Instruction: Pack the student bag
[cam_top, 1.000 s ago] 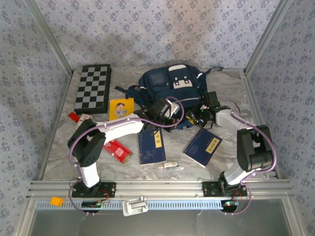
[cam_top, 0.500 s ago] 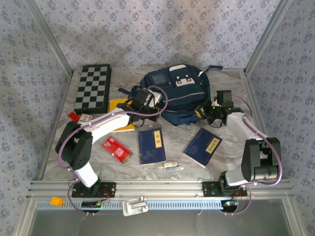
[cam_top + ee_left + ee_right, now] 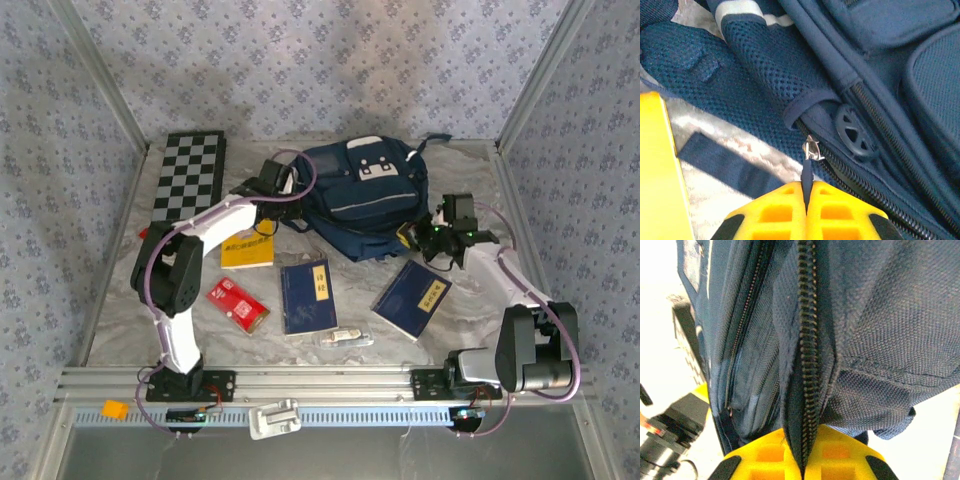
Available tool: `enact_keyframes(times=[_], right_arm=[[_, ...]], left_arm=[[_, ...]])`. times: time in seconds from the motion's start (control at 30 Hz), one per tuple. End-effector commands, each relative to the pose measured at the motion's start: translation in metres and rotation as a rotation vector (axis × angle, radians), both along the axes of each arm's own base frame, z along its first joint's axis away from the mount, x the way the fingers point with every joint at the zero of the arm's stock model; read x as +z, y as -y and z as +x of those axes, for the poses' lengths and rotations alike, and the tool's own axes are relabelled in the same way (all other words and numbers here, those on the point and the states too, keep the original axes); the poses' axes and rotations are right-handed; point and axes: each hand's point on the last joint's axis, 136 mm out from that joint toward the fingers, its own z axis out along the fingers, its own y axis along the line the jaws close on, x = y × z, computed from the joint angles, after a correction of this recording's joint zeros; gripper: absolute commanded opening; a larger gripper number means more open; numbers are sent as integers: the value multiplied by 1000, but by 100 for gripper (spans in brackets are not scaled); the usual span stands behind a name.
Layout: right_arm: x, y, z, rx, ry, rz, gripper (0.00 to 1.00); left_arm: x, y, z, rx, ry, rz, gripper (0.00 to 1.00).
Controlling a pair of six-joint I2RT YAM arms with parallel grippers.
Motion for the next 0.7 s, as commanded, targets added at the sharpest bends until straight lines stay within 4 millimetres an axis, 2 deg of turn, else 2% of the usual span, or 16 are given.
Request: enact_keyframes(times=[0.0, 0.1, 0.17, 0.27, 0.37, 0.43, 0.53, 0.67], right_arm=[[13, -6, 16, -36, 82, -32, 0], [7, -14, 23, -42, 89, -54, 2], [6, -23, 30, -35, 103, -25, 3], [4, -26, 30, -14, 103, -52, 16], [6, -22, 23, 7, 106, -100, 33], [9, -18, 14, 24, 113, -145, 46], [13, -15, -1, 65, 107, -214, 63], [23, -25, -17, 135, 141, -276, 76]], left_arm=[[24, 1, 36, 44, 70, -53, 0], [23, 1, 47, 41, 65, -64, 0], [21, 4, 48, 21, 57, -77, 0], [24, 8, 39, -18, 28, -97, 1], [31, 7, 20, -61, 3, -109, 29], [38, 2, 6, -64, -4, -110, 40], [49, -9, -19, -45, -14, -130, 44], [57, -32, -53, 5, 2, -144, 51]])
